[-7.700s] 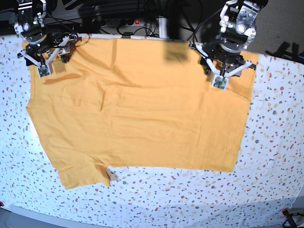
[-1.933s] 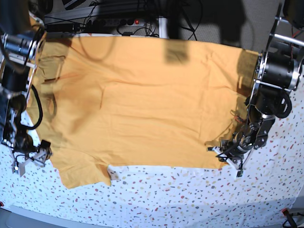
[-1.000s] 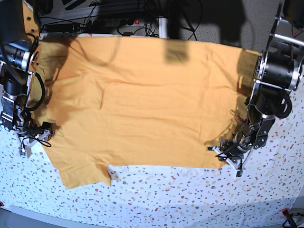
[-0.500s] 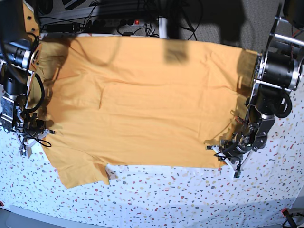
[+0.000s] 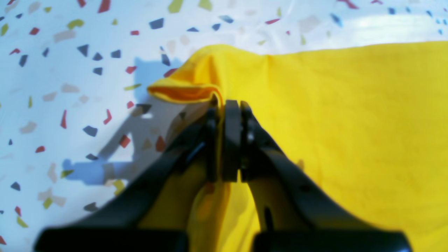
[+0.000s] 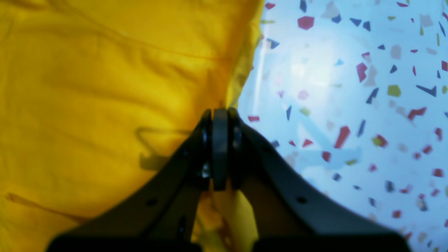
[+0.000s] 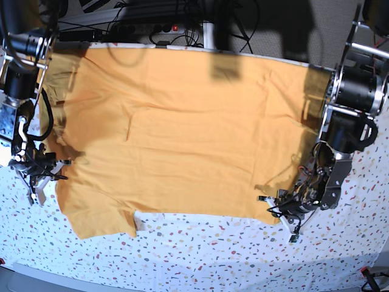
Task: Fold the T-shirt properly
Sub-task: 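Grasp the opposite side edge near the hem with the right gripper, then lift the hem and fold it toward the collar with both grippers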
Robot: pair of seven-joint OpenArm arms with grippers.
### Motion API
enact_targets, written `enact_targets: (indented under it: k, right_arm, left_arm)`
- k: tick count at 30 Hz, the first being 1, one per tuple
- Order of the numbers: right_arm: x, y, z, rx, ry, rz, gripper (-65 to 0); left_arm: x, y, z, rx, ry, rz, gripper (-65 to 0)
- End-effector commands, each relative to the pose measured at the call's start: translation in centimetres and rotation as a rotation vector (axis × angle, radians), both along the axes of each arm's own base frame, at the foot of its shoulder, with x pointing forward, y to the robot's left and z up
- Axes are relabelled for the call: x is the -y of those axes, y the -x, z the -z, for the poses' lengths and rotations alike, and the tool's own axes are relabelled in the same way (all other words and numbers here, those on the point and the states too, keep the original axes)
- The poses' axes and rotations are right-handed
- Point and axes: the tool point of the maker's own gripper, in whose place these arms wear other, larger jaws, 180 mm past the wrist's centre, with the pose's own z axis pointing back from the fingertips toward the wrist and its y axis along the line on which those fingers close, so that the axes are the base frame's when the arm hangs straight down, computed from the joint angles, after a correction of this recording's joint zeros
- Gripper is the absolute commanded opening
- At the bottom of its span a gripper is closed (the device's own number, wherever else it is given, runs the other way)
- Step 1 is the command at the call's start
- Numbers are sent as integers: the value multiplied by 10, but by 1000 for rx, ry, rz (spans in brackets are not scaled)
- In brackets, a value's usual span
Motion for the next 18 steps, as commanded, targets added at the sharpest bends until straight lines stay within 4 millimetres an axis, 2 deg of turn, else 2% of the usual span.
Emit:
enact_targets:
  k: [1,3,7,13,18]
  right_arm:
    - [4,-9,-27,70,32,-21,-650]
    - [2,0,-30,74,71,-39,-650]
    - [19,19,-37,72,205,-2,-650]
    - [34,44,-44,39,316,8,-650]
    - [42,58,-46,17,386,18,-650]
  left_arm:
    - [-4,-17,-28,82,11,-2,-650]
    - [-8,-9,-26,91,1,7,-650]
    - [-11,16,-25,114,-23,55,-650]
    - [4,55,-44,195,-36,134,-650]
    - [-1,69,-74,276,1,89,-650]
